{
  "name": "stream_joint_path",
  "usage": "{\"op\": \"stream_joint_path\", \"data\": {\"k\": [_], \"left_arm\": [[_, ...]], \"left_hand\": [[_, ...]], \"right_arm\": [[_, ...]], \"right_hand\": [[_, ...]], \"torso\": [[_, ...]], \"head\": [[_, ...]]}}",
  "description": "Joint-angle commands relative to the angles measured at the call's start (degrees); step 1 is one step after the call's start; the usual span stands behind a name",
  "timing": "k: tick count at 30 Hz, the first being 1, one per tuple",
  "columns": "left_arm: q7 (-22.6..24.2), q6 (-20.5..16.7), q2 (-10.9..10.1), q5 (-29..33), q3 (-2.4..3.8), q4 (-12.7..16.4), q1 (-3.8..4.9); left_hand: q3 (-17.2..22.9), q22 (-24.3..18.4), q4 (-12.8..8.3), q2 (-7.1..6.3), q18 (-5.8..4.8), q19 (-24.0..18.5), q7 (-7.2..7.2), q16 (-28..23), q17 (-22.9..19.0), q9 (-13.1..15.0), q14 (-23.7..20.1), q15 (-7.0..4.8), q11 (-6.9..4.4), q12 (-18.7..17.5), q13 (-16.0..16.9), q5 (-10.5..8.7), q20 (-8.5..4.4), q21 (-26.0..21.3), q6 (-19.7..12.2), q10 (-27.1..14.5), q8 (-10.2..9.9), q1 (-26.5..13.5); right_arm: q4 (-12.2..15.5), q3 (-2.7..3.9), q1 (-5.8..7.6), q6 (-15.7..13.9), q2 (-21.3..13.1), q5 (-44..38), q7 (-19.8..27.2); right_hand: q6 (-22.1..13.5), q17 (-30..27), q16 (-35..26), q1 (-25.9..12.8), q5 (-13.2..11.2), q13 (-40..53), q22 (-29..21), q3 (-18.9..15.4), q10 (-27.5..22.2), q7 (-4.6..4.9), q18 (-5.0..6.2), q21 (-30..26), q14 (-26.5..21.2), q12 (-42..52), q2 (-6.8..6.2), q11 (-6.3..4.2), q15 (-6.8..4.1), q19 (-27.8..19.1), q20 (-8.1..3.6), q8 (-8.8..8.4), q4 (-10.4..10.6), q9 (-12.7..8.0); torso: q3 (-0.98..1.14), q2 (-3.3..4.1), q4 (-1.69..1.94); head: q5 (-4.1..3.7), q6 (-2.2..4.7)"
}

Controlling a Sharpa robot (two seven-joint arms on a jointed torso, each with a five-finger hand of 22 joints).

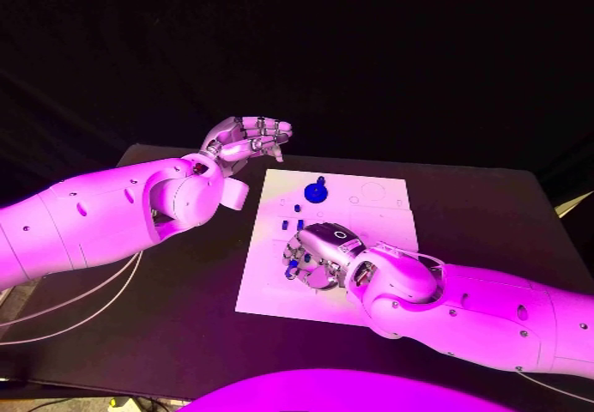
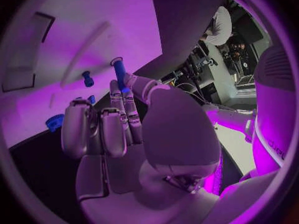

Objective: Assemble the parts on the task board

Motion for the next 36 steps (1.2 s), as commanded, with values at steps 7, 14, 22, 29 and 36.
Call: {"op": "stream_joint_path", "data": {"k": [7,14,22,29,36], "left_arm": [[0.21,1.09,-0.07,0.29,0.04,0.09,0.04],[0.20,1.13,-0.18,0.30,0.04,0.01,0.04],[0.21,1.17,-0.26,0.30,0.04,-0.11,0.04],[0.11,1.30,-0.31,0.30,0.04,-0.14,0.04],[0.05,1.35,-0.32,0.29,0.04,-0.15,0.04]], "left_hand": [[-0.20,-0.03,0.02,-0.13,0.73,-0.46,0.30,0.30,-0.09,-0.08,-0.46,0.00,-0.18,0.19,-0.05,-0.03,-0.03,-0.20,0.02,0.11,0.37,-0.63],[-0.20,-0.03,0.02,-0.13,0.73,-0.46,0.30,0.30,-0.09,-0.08,-0.46,0.00,-0.18,0.19,-0.05,-0.03,-0.03,-0.20,0.02,0.11,0.37,-0.63],[-0.20,-0.03,0.02,-0.13,0.73,-0.46,0.30,0.30,-0.09,-0.08,-0.46,0.00,-0.18,0.19,-0.05,-0.03,-0.03,-0.20,0.02,0.11,0.37,-0.63],[-0.20,-0.05,-0.01,-0.14,0.74,-0.46,0.31,0.34,-0.11,-0.10,-0.51,-0.01,-0.18,0.23,-0.10,-0.03,-0.03,-0.27,0.03,0.06,0.46,-0.60],[-0.20,-0.05,-0.01,-0.14,0.74,-0.46,0.31,0.34,-0.11,-0.10,-0.51,-0.01,-0.18,0.23,-0.10,-0.03,-0.03,-0.27,0.03,0.06,0.46,-0.60]], "right_arm": [[-0.34,-0.17,-0.20,2.00,-0.13,-0.94,0.00],[-0.07,-0.19,-0.22,1.99,-0.29,-1.19,-0.12],[0.54,-0.19,-0.24,1.71,-0.90,-1.77,-0.38],[0.98,-0.19,-0.27,2.00,-1.33,-2.30,-0.58],[0.86,-0.19,-0.28,2.45,-1.11,-2.58,-0.97]], "right_hand": [[-0.14,-0.03,-0.22,-0.17,0.11,0.88,8.25,0.04,4.19,0.15,-0.86,0.18,1.64,0.19,0.59,-3.73,-0.27,2.49,-0.50,0.21,-0.45,-0.02],[-0.15,0.09,-0.17,-0.20,0.11,0.89,8.28,0.08,4.21,0.14,-0.87,0.25,1.66,0.18,0.61,-3.73,-0.26,2.51,-0.50,0.22,-0.50,-0.01],[-0.15,0.09,-0.17,-0.20,0.11,0.89,8.28,0.08,4.21,0.14,-0.87,0.25,1.66,0.18,0.61,-3.73,-0.26,2.51,-0.50,0.22,-0.50,-0.01],[-0.16,0.03,-0.20,-0.31,0.10,0.92,8.34,0.12,4.23,0.15,-0.90,0.37,1.65,0.14,0.62,-3.72,-0.25,2.52,-0.49,0.25,-0.58,0.03],[-0.19,-0.06,-0.24,-0.42,0.08,0.93,8.38,0.13,4.22,0.16,-0.91,0.43,1.63,0.10,0.59,-3.70,-0.24,2.53,-0.49,0.25,-0.62,0.05]], "torso": [[-0.05,-0.04,-0.03],[-0.03,0.00,0.02],[-0.01,-0.01,0.00],[0.01,-0.03,-0.02],[-0.01,-0.01,-0.05]], "head": [[-0.11,-0.13],[-0.13,-0.08],[-0.07,-0.24],[0.08,-0.22],[0.15,-0.16]]}}
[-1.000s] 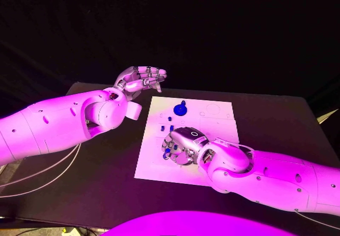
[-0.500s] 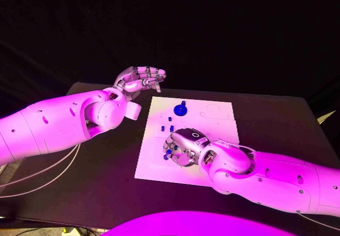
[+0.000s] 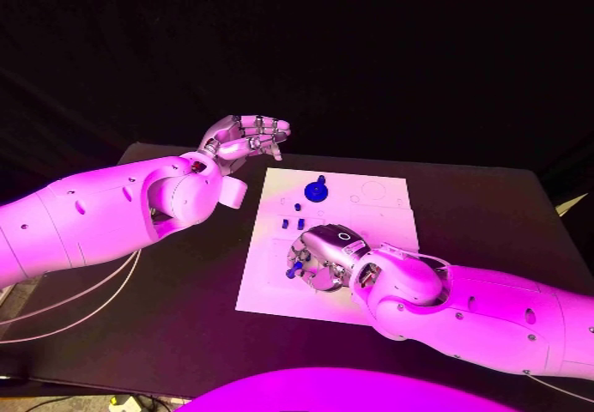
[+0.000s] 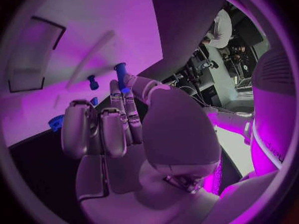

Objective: Assemble the parts on the task board

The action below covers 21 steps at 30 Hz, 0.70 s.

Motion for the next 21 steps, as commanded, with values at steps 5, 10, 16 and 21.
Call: {"op": "stream_joint_path", "data": {"k": [5,10,16,21], "left_arm": [[0.19,1.03,0.06,0.24,0.04,0.07,0.04],[0.18,1.01,0.09,0.24,0.04,0.09,0.04],[0.16,1.00,0.11,0.24,0.04,0.11,0.04],[0.16,0.98,0.08,0.24,0.04,0.11,0.05]], "left_hand": [[-0.22,-0.05,0.00,-0.15,0.73,-0.46,0.32,0.35,-0.06,-0.07,-0.53,0.00,-0.17,0.24,-0.07,-0.03,-0.02,-0.30,0.01,0.02,0.18,-0.61],[-0.22,-0.05,0.00,-0.15,0.73,-0.46,0.32,0.35,-0.06,-0.07,-0.53,0.00,-0.17,0.24,-0.07,-0.03,-0.02,-0.30,0.01,0.02,0.18,-0.61],[-0.22,-0.05,0.00,-0.15,0.73,-0.46,0.32,0.35,-0.06,-0.07,-0.53,0.00,-0.17,0.24,-0.07,-0.03,-0.02,-0.30,0.01,0.02,0.18,-0.61],[-0.22,-0.05,0.00,-0.15,0.73,-0.46,0.32,0.35,-0.06,-0.07,-0.53,0.00,-0.17,0.24,-0.07,-0.03,-0.02,-0.30,0.01,0.02,0.18,-0.61]], "right_arm": [[-0.26,-0.04,-0.07,2.58,0.88,-1.45,-0.94],[-0.56,-0.05,-0.07,4.26,1.71,-2.33,-2.12],[-0.72,-0.11,-0.07,5.70,2.36,-3.67,-3.36],[-0.62,-0.15,-0.06,5.68,2.48,-3.79,-3.12]], "right_hand": [[-0.50,-0.61,-0.50,-0.93,-0.07,0.51,8.19,0.02,3.78,0.32,-0.80,-0.41,1.40,-0.17,0.16,-3.68,-0.24,2.35,-0.42,0.23,-0.72,0.12],[-0.80,-0.66,-0.54,-1.39,-0.17,0.52,8.19,-0.02,3.57,0.39,-0.79,-0.51,1.39,-0.35,-0.01,-3.59,-0.16,2.29,-0.36,0.11,-0.82,0.12],[-1.44,-1.18,-0.78,-2.58,-0.27,0.57,8.10,-0.25,3.17,0.51,-0.72,-0.90,1.27,-0.56,-0.61,-3.44,-0.01,2.14,-0.23,-0.18,-0.88,0.07],[-3.33,-1.17,-0.77,-4.33,0.02,0.54,8.13,-0.28,1.78,1.13,-0.72,-1.06,1.29,-0.75,-2.15,-2.87,0.43,2.06,0.10,-1.29,-0.89,-0.37]], "torso": [[-0.05,-0.01,-0.03],[-0.06,0.00,0.00],[-0.05,-0.03,0.05],[-0.03,-0.01,0.04]], "head": [[0.07,0.24],[-0.04,0.32],[-0.15,0.29],[-0.11,0.26]]}}
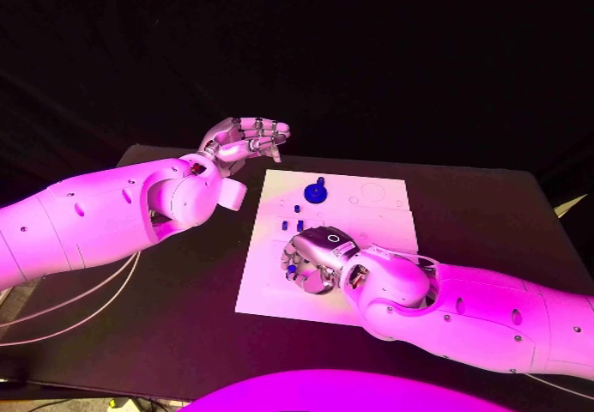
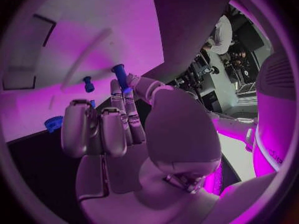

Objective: Assemble the parts on the task board

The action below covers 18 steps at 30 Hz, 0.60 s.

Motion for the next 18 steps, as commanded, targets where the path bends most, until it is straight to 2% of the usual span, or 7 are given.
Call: {"op": "stream_joint_path", "data": {"k": [1,6,11,13,15,16,18], "left_arm": [[0.27,0.89,0.05,0.23,0.04,0.10,0.05],[0.28,0.86,0.01,0.23,0.04,0.13,0.05],[0.26,0.82,-0.05,0.23,0.04,0.15,0.05],[0.26,0.80,-0.08,0.23,0.04,0.15,0.05],[0.25,0.79,-0.11,0.23,0.04,0.15,0.05],[0.25,0.79,-0.13,0.23,0.04,0.16,0.05],[0.25,0.79,-0.15,0.23,0.04,0.16,0.05]], "left_hand": [[-0.22,-0.05,0.00,-0.15,0.73,-0.46,0.32,0.35,-0.07,-0.08,-0.53,0.00,-0.17,0.24,-0.08,-0.03,-0.02,-0.30,0.01,0.02,0.18,-0.61],[-0.22,-0.05,0.00,-0.15,0.73,-0.46,0.32,0.35,-0.07,-0.08,-0.53,0.00,-0.17,0.24,-0.08,-0.03,-0.02,-0.30,0.01,0.02,0.18,-0.61],[-0.22,-0.05,0.00,-0.15,0.73,-0.46,0.32,0.35,-0.07,-0.08,-0.53,0.00,-0.17,0.24,-0.08,-0.03,-0.02,-0.30,0.01,0.02,0.18,-0.61],[-0.22,-0.05,0.00,-0.15,0.73,-0.46,0.32,0.35,-0.07,-0.08,-0.53,0.00,-0.17,0.24,-0.08,-0.03,-0.02,-0.30,0.01,0.02,0.18,-0.61],[-0.22,-0.07,-0.02,-0.15,0.73,-0.46,0.33,0.38,-0.09,-0.12,-0.57,0.00,-0.16,0.27,-0.12,-0.03,-0.02,-0.36,-0.06,-0.04,0.22,-0.58],[-0.22,-0.07,-0.02,-0.15,0.73,-0.46,0.33,0.38,-0.09,-0.12,-0.57,0.00,-0.16,0.27,-0.12,-0.03,-0.02,-0.36,-0.06,-0.04,0.22,-0.58],[-0.22,-0.07,-0.02,-0.15,0.73,-0.46,0.33,0.38,-0.09,-0.12,-0.57,0.00,-0.16,0.27,-0.12,-0.03,-0.02,-0.36,-0.06,-0.04,0.22,-0.58]], "right_arm": [[0.14,-0.23,-0.24,2.60,0.10,-1.25,-0.33],[0.13,-0.26,-0.23,1.77,-0.01,-1.18,-0.16],[0.23,-0.27,-0.23,0.60,-0.29,-1.15,-0.07],[0.31,-0.27,-0.23,-0.01,-0.46,-1.15,-0.02],[0.41,-0.27,-0.23,-0.61,-0.64,-1.14,0.08],[0.49,-0.27,-0.23,-1.00,-0.77,-1.14,0.16],[0.69,-0.27,-0.23,-1.64,-1.07,-1.13,0.30]], "right_hand": [[-0.90,0.05,-0.09,-0.65,-0.05,-0.08,8.10,-0.29,1.49,0.24,-0.71,-0.23,1.23,-0.29,-0.78,-2.16,0.37,2.04,0.14,-0.61,0.06,-0.34],[-4.54,0.31,0.06,-2.80,0.88,-0.89,6.91,-1.08,-3.76,0.69,-0.17,-3.54,1.14,-0.35,-3.32,-1.12,1.27,1.23,0.86,-2.75,0.33,-1.19],[-6.98,-2.20,-1.27,-2.83,1.01,-1.57,4.09,-3.72,-9.74,0.92,1.05,-10.58,0.34,0.10,-4.01,-0.59,1.72,-0.44,1.38,-3.98,0.06,-1.66],[-7.73,-3.13,-1.78,-1.75,1.24,-1.39,2.89,-7.87,-12.29,0.91,1.42,-13.09,0.14,1.23,-3.07,-0.23,1.83,-0.84,1.65,-4.29,0.10,-1.80],[-8.15,-3.41,-1.93,-0.95,1.41,-1.43,2.53,-9.86,-13.62,0.70,1.49,-13.72,0.10,1.89,-2.42,-0.21,1.96,-0.81,1.70,-4.49,0.23,-1.93],[-9.22,-4.40,-2.43,0.43,1.69,-1.46,1.66,-13.77,-15.81,0.57,1.71,-15.53,-0.19,2.81,-1.50,0.07,2.17,-1.06,1.89,-5.02,0.73,-2.22],[-9.58,-4.70,-2.56,2.06,1.86,-1.49,1.30,-17.51,-17.72,0.39,1.75,-16.10,-0.26,4.02,-0.80,0.29,2.34,-0.97,2.03,-5.18,1.68,-2.39]], "torso": [[0.03,0.00,0.00],[0.02,0.00,-0.08],[0.06,0.02,-0.02],[0.06,0.02,-0.02],[0.05,0.03,-0.02],[0.05,0.03,-0.02],[0.06,0.03,-0.03]], "head": [[0.04,-0.07],[0.09,-0.07],[0.08,-0.07],[0.08,-0.07],[0.05,-0.06],[0.05,-0.06],[-0.04,-0.01]]}}
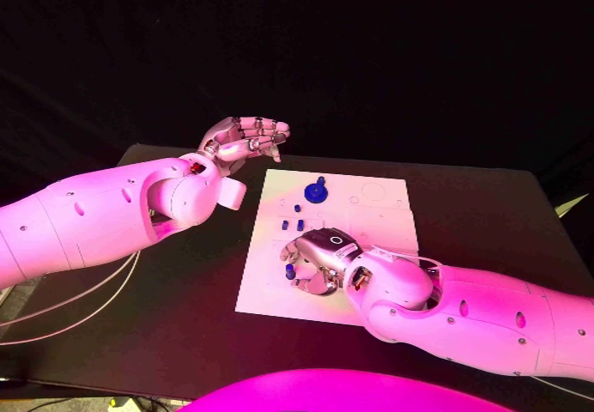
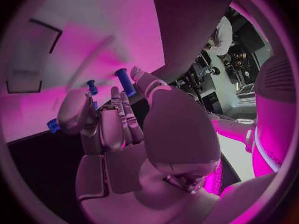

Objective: Assemble the parts on the task board

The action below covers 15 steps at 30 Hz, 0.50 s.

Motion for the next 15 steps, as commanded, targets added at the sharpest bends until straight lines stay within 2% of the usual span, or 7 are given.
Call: {"op": "stream_joint_path", "data": {"k": [1,2,4,6,11,14,15], "left_arm": [[0.30,0.78,0.01,0.22,0.04,0.13,0.04],[0.29,0.78,0.00,0.22,0.03,0.13,0.04],[0.29,0.77,-0.03,0.22,0.03,0.13,0.04],[0.29,0.76,-0.06,0.22,0.03,0.13,0.04],[0.28,0.77,-0.13,0.22,0.03,0.15,0.04],[0.29,0.80,-0.22,0.22,0.03,0.22,0.03],[0.29,0.82,-0.26,0.22,0.03,0.25,0.03]], "left_hand": [[-0.22,-0.06,-0.01,-0.14,0.73,-0.46,0.33,0.38,-0.06,-0.05,-0.57,0.01,-0.16,0.27,-0.05,-0.03,-0.02,-0.36,-0.06,-0.04,0.23,-0.58],[-0.22,-0.06,-0.01,-0.14,0.73,-0.46,0.33,0.38,-0.06,-0.05,-0.57,0.01,-0.16,0.27,-0.05,-0.03,-0.02,-0.36,-0.06,-0.04,0.23,-0.58],[-0.22,-0.06,-0.01,-0.14,0.73,-0.46,0.33,0.38,-0.06,-0.05,-0.57,0.01,-0.16,0.27,-0.05,-0.03,-0.02,-0.36,-0.06,-0.04,0.23,-0.58],[-0.22,-0.06,-0.01,-0.14,0.73,-0.46,0.33,0.38,-0.06,-0.05,-0.57,0.01,-0.16,0.27,-0.05,-0.03,-0.02,-0.36,-0.06,-0.04,0.23,-0.58],[-0.22,-0.06,-0.01,-0.14,0.73,-0.46,0.33,0.38,-0.06,-0.05,-0.57,0.01,-0.16,0.27,-0.05,-0.03,-0.02,-0.36,-0.06,-0.04,0.23,-0.58],[-0.22,-0.06,-0.01,-0.14,0.73,-0.46,0.33,0.38,-0.06,-0.05,-0.57,0.01,-0.16,0.27,-0.05,-0.03,-0.02,-0.36,-0.06,-0.04,0.23,-0.58],[-0.22,-0.06,-0.01,-0.14,0.73,-0.46,0.33,0.38,-0.06,-0.05,-0.57,0.01,-0.16,0.27,-0.05,-0.03,-0.02,-0.36,-0.06,-0.04,0.23,-0.58]], "right_arm": [[0.54,0.00,-0.04,-2.00,-0.60,-0.64,0.60],[0.74,0.00,-0.03,-2.31,-0.87,-0.64,0.65],[1.18,0.01,0.04,-2.89,-1.47,-0.61,0.74],[1.65,0.03,0.19,-3.45,-2.10,-0.57,0.81],[3.53,0.24,1.04,-6.39,-4.75,0.70,1.56],[4.96,0.61,1.70,-9.01,-7.06,3.47,2.86],[5.55,0.76,2.10,-10.11,-8.15,5.24,3.52]], "right_hand": [[-0.77,-0.49,-0.28,2.64,0.45,0.00,1.02,-5.03,-2.69,-0.20,0.90,-1.02,-0.04,1.68,0.83,0.39,0.58,-0.12,0.29,-0.49,1.83,-0.28],[-0.73,-0.66,-0.34,3.36,0.45,0.02,0.90,-6.06,-3.22,-0.18,0.93,-1.25,-0.08,2.27,0.90,0.45,0.63,-0.10,0.32,-0.47,2.61,-0.33],[-0.73,-0.68,-0.35,3.40,0.45,0.02,0.88,-6.12,-3.26,-0.17,0.93,-1.28,-0.08,2.30,0.90,0.46,0.63,-0.10,0.33,-0.46,2.66,-0.33],[-0.71,-0.76,-0.33,4.72,0.50,0.05,0.74,-7.67,-4.04,-0.18,0.95,-1.52,-0.08,3.56,0.86,0.46,0.64,-0.03,0.36,-0.45,4.35,-0.44],[-0.62,-0.73,-0.28,5.42,0.81,0.08,0.71,-8.29,-4.23,-0.13,0.95,-1.54,-0.03,4.38,0.83,0.41,0.61,0.04,0.35,-0.40,5.40,-0.49],[-0.46,-0.25,0.01,6.07,1.77,0.21,0.81,-8.37,-3.57,0.09,0.92,-1.23,0.24,5.79,0.91,0.12,0.39,0.26,0.20,-0.34,6.49,-0.56],[-0.34,-0.60,-0.15,6.00,1.95,0.39,0.75,-8.23,-2.29,0.76,0.96,-1.36,0.20,6.89,0.99,-0.21,0.15,0.30,0.04,-0.29,6.98,-0.60]], "torso": [[0.01,0.01,0.01],[0.01,0.00,0.01],[0.01,-0.01,0.00],[0.00,-0.01,-0.01],[0.00,-0.04,-0.04],[-0.01,-0.05,-0.03],[0.00,-0.04,-0.03]], "head": [[-0.17,0.08],[-0.21,0.11],[-0.25,0.11],[-0.37,0.18],[-0.78,0.53],[-1.08,0.67],[-1.28,0.74]]}}
